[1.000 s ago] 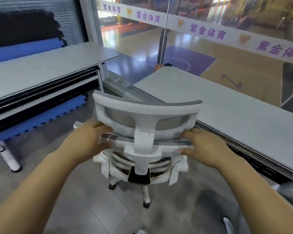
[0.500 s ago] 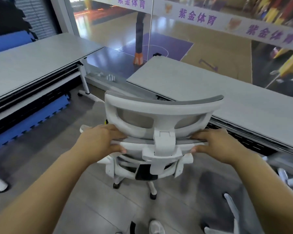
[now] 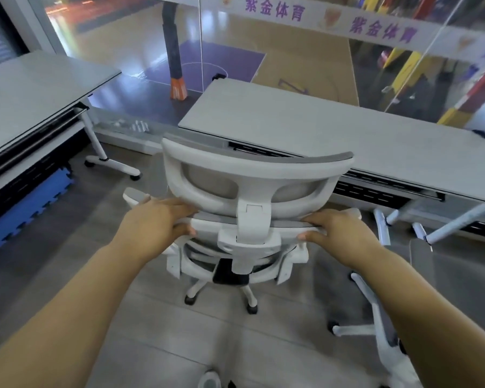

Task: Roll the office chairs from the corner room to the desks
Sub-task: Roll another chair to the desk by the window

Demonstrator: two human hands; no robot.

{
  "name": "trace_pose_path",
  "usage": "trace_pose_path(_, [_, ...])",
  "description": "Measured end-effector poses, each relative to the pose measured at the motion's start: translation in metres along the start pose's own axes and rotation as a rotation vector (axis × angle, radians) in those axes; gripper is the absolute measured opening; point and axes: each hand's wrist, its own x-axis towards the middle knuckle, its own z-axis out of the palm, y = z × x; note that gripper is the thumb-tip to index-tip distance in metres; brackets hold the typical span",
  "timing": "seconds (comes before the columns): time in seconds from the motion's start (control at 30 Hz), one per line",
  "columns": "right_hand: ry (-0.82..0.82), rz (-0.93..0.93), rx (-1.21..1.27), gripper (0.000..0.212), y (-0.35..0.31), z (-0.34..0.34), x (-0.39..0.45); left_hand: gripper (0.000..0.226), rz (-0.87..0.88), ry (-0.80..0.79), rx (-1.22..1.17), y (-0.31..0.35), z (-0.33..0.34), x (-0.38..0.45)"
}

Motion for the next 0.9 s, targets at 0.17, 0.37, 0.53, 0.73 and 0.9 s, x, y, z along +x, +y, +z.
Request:
trace_pose_path(0.17, [0.043, 0.017, -0.033, 0.040, 0.006, 0.001, -0.022, 0.031, 0.038, 0.068, -0.009, 0.015, 0.007, -0.003])
trace_pose_path(0.37, [0.061, 0.054, -0.018, 0.038, 0.028, -0.003, -0.051, 0.032, 0.121, 0.130, -0.031, 0.042, 0.021, -0.005])
trace_pose_path(0.53, [0.073, 0.093, -0.004, 0.037, 0.048, -0.009, -0.073, 0.039, 0.151, 0.113, -0.003, 0.062, 0.038, -0.003])
trace_pose_path(0.73, [0.085, 0.140, 0.019, 0.035, 0.064, -0.010, -0.098, 0.040, 0.181, 0.082, 0.000, 0.084, 0.047, -0.005])
trace_pose_path(0.9, [0.096, 0.185, 0.027, 0.039, 0.072, -0.009, -0.118, 0.037, 0.193, 0.052, 0.028, 0.097, 0.053, -0.010])
